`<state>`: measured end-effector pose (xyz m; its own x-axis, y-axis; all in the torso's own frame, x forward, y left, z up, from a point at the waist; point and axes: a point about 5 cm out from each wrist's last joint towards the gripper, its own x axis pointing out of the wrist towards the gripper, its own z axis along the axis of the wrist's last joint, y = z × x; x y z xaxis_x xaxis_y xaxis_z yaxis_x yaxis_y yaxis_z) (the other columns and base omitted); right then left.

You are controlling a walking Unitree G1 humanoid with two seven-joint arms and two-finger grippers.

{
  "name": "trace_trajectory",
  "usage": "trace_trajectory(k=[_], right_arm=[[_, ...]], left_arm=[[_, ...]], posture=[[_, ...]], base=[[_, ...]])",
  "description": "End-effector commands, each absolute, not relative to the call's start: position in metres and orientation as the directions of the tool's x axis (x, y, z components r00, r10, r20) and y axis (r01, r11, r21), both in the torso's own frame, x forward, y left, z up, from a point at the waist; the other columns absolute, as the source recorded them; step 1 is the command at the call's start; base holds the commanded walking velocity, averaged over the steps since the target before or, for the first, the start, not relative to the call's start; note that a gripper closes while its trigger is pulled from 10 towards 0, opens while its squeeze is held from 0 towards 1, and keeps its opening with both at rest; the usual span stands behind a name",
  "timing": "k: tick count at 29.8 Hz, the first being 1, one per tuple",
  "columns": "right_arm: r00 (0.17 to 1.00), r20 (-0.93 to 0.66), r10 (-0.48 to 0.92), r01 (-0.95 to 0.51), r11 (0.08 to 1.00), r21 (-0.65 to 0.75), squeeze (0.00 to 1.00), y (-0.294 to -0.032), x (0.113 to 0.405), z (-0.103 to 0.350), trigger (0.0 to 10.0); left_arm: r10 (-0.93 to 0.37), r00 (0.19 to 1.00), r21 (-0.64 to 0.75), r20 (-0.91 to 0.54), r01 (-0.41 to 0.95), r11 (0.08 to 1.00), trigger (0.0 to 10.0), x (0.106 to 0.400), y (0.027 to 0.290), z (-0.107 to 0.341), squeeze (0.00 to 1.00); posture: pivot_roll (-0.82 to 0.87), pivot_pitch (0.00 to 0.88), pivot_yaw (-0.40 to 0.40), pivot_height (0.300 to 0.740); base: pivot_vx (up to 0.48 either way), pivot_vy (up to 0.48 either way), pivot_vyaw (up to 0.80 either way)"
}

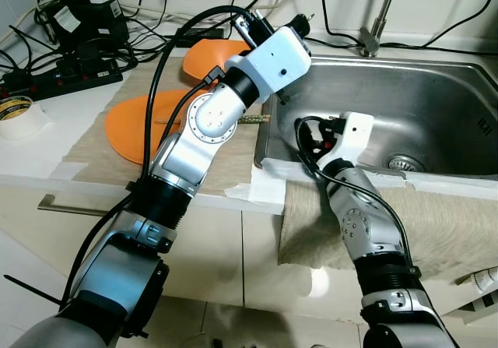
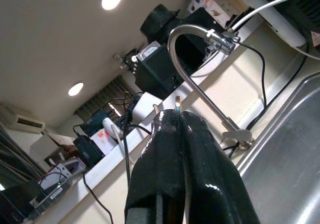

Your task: Kitchen organization

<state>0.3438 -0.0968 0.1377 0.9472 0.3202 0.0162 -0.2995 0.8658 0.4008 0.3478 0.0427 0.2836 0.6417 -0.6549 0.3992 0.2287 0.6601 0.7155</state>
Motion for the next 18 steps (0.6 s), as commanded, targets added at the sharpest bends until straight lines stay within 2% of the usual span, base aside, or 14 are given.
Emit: trace_trajectory(k=[1,2,3,4,11,18], right_arm=[[0.930,0.006,0.368,-0.329,0.823,0.464,0.00,-0.090,0.344,0.138,10.0],[0.926,0.009,0.378,-0.335,0.809,0.484,0.00,-0.089,0.344,0.139,10.0],[0.922,0.012,0.387,-0.341,0.797,0.499,0.56,-0.088,0.344,0.140,10.0],[0.919,0.018,0.393,-0.345,0.783,0.517,1.00,-0.087,0.345,0.141,10.0],[0.893,0.058,0.446,-0.380,0.681,0.626,1.00,-0.083,0.345,0.147,10.0],[0.896,0.077,0.438,-0.368,0.634,0.680,1.00,-0.092,0.347,0.150,10.0]], left_arm=[[-0.664,0.618,0.728,0.421,0.206,0.654,0.0,0.343,0.041,0.289,0.00],[-0.664,0.617,0.727,0.423,0.206,0.655,0.0,0.343,0.041,0.289,0.00],[-0.664,0.616,0.727,0.424,0.206,0.655,0.0,0.343,0.041,0.289,0.00],[-0.664,0.614,0.726,0.425,0.206,0.656,0.0,0.342,0.041,0.289,0.00],[-0.672,0.606,0.729,0.426,0.210,0.652,0.0,0.340,0.039,0.289,0.00],[-0.676,0.602,0.727,0.425,0.217,0.651,0.0,0.339,0.038,0.288,0.00]], posture=[[0.00,0.000,0.029,0.732],[0.00,0.000,0.029,0.732],[0.00,0.000,0.028,0.732],[0.00,0.000,0.028,0.732],[0.00,0.000,0.025,0.732],[-0.01,0.000,0.025,0.732]], base=[[0.000,0.000,0.00],[0.000,0.000,0.00],[0.000,0.000,0.00],[0.000,0.000,0.00],[0.000,0.000,0.00],[0.000,0.000,0.00]])
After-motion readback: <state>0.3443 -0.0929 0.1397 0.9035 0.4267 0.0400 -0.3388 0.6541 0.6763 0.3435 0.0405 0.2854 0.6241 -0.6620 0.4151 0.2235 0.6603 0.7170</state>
